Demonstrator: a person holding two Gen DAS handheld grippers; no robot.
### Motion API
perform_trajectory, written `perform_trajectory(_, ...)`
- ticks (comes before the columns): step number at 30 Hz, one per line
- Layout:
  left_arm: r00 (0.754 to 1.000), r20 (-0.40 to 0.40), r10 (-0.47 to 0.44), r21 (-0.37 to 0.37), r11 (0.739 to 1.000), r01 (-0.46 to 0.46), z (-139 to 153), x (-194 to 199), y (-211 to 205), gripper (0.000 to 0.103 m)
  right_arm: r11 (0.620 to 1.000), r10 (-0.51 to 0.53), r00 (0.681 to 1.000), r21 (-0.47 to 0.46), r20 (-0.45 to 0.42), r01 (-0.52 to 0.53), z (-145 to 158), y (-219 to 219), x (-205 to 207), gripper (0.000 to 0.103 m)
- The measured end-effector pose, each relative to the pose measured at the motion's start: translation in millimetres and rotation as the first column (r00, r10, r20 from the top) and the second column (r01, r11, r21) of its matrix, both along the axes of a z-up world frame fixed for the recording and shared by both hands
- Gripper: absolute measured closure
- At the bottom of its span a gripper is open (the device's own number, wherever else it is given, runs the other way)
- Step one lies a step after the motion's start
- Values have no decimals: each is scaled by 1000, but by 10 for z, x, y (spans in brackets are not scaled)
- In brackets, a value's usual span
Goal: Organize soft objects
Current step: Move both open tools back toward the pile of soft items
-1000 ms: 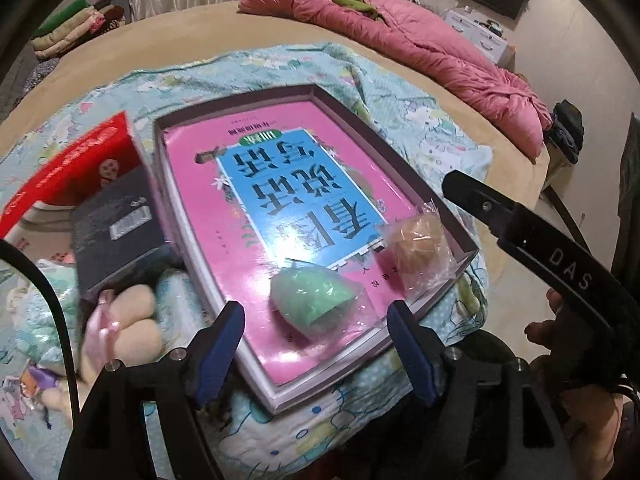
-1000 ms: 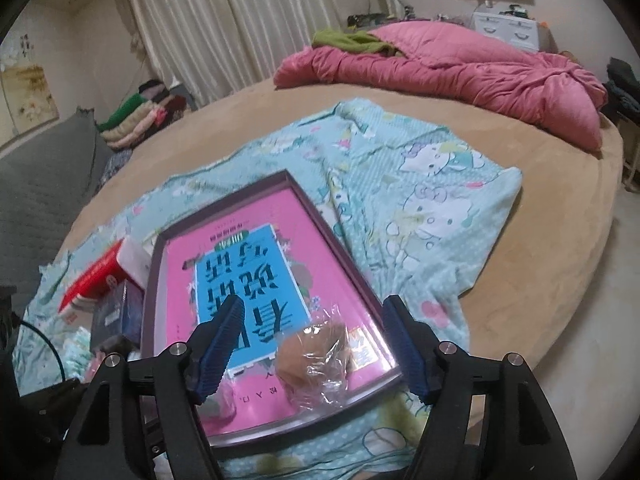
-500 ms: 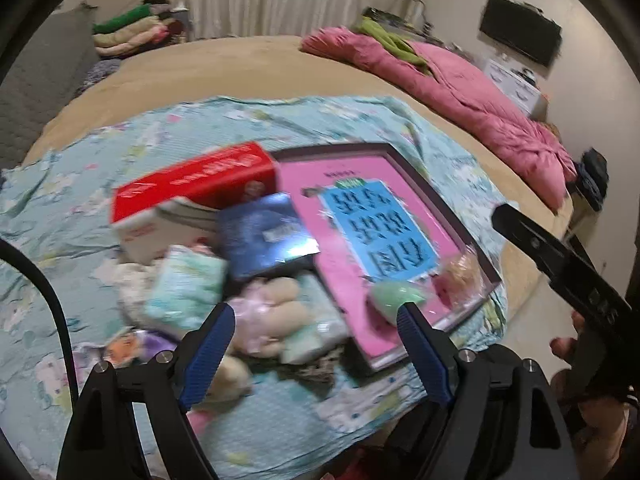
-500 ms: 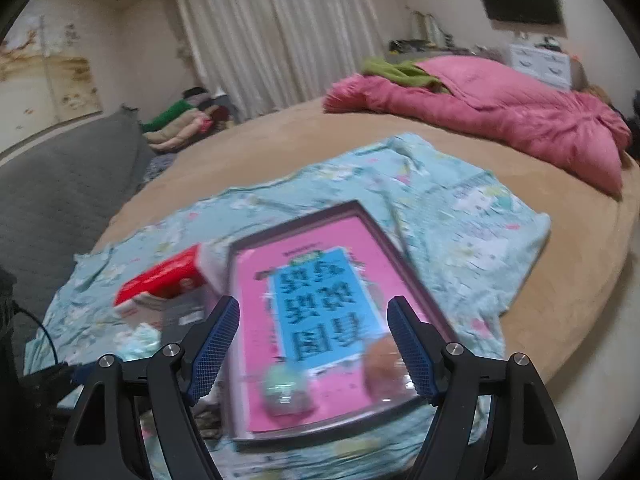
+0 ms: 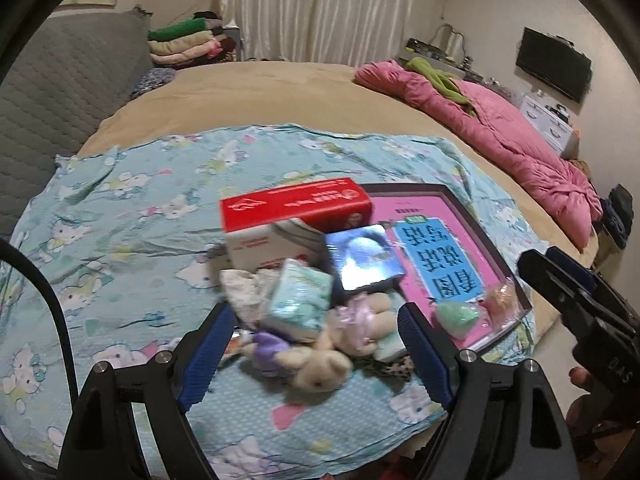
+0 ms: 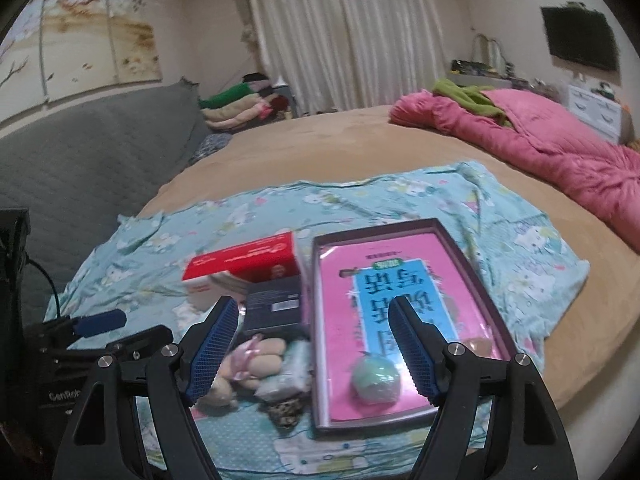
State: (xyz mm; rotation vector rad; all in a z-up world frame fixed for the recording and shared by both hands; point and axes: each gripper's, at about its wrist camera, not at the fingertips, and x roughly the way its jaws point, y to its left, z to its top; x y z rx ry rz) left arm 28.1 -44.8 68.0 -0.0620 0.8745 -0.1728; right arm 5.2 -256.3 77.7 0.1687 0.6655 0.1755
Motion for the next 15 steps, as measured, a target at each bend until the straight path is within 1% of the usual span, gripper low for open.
perform_trajectory(6, 995, 0, 103, 3, 995, -103, -15, 66, 491, 19, 998, 62, 998, -28, 9, -61, 30, 225, 6, 24)
perform_trajectory(10, 986, -6, 165, 10, 986, -165, -89, 99, 811, 19, 993, 110, 994, -45, 0, -109, -6, 393, 17, 24)
perform_trajectory(15, 980, -31, 197, 22, 980, -197, -251, 115, 1046, 19, 974, 210, 977, -77, -32, -212, -157, 666, 16, 24)
